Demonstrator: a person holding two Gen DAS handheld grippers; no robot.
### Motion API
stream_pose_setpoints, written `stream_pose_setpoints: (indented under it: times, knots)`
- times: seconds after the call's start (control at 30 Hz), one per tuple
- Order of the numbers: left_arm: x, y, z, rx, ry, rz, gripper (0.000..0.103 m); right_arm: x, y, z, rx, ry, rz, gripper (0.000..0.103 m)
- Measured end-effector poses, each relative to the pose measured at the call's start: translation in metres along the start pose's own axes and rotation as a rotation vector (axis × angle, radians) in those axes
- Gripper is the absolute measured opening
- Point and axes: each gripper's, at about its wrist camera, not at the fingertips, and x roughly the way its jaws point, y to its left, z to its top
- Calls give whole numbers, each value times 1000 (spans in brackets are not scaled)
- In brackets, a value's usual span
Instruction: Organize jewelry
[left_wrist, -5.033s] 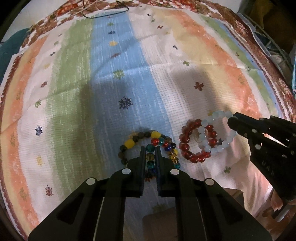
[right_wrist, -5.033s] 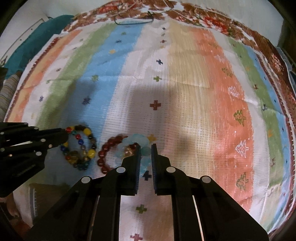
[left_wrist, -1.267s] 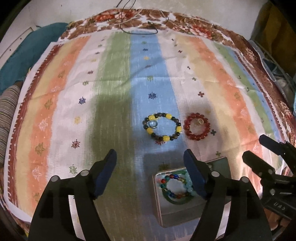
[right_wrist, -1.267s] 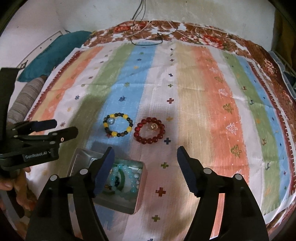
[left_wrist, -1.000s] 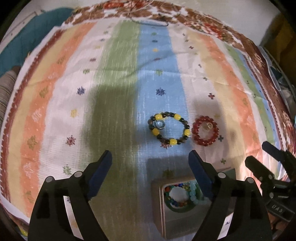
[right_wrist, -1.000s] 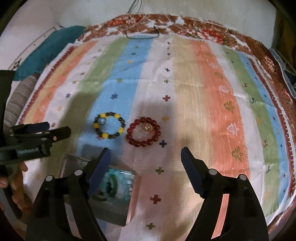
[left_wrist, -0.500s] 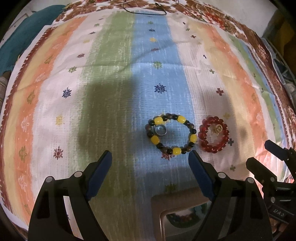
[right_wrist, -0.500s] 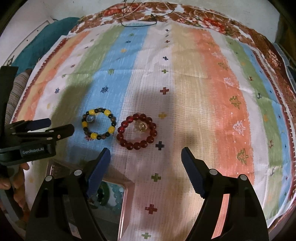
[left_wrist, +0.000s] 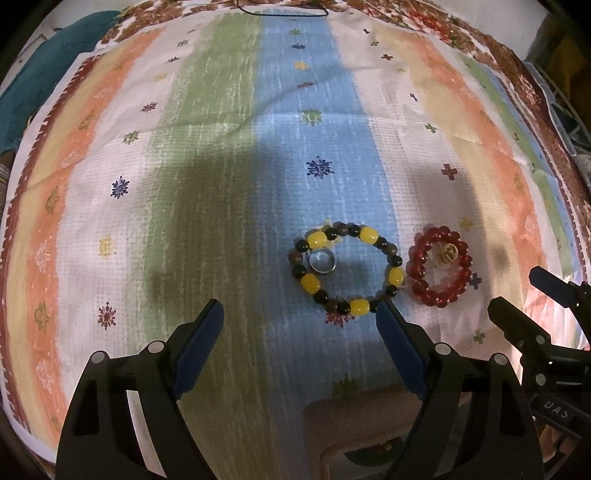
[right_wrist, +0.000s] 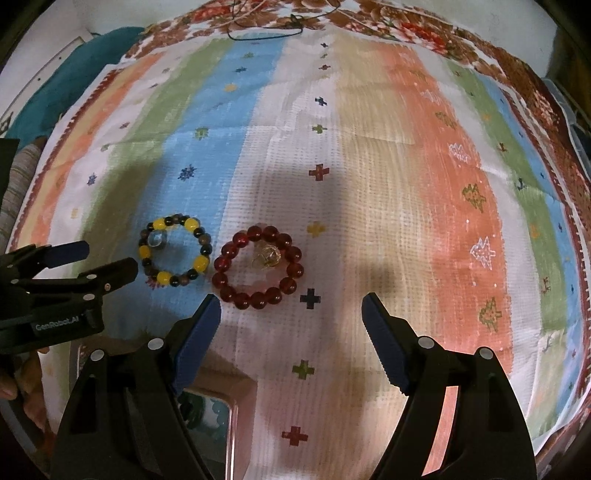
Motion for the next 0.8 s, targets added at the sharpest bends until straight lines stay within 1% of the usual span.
stream_pose_setpoints:
  times: [0.23,0.6,0.8]
  knots:
    - [11,-2,7,14,17,17,83,12,-1,6,6,15,-10,79]
    - [28,-9,16,69,49,50,82,30,10,12,-57,31,-45,79]
    - [41,-17,20,108,62,105,82,41,8,14,-54,47,-60,78]
